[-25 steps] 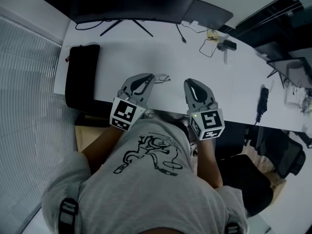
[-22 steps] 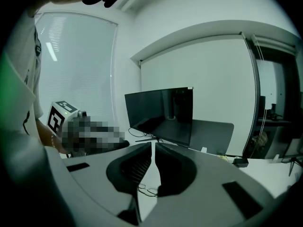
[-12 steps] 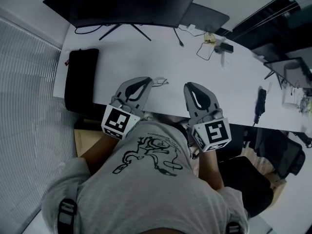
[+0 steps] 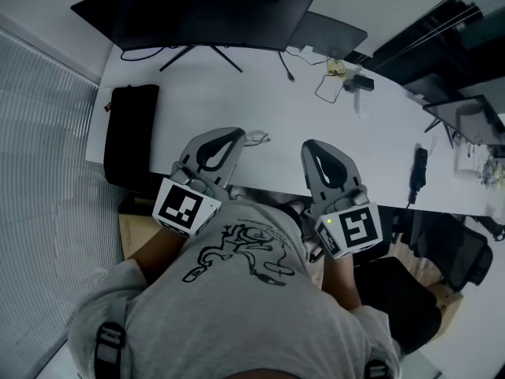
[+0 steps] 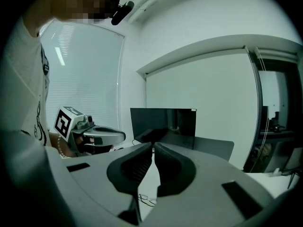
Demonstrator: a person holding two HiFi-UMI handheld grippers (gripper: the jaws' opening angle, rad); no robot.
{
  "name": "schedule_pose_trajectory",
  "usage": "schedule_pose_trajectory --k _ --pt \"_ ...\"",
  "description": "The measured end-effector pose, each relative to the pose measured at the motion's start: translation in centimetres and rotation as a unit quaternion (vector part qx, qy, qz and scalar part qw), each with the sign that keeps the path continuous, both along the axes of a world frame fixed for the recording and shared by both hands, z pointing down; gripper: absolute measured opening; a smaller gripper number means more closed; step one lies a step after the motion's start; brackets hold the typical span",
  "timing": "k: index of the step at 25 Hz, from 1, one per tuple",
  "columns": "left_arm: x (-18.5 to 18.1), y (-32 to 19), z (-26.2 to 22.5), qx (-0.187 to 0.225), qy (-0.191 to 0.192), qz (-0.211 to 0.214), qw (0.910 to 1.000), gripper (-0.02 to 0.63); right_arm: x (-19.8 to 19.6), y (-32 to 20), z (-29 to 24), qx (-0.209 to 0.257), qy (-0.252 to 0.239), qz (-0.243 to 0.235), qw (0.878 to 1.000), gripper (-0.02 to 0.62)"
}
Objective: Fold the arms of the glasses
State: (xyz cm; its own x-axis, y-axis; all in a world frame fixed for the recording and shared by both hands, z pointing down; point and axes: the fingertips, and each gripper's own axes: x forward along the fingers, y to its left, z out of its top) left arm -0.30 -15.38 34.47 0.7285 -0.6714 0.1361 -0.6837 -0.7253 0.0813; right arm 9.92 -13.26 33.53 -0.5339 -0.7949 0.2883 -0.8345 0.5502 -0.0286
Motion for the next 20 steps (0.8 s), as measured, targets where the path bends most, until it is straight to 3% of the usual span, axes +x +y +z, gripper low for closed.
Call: schedule_pose_trajectory --k 20 --pt "0.4 -0.15 -0.01 -0.01 -0.003 0.015 0.9998 0.026 -0.16 -0.45 -0.76 0.007 -0.004 0.003 1.0 0.023"
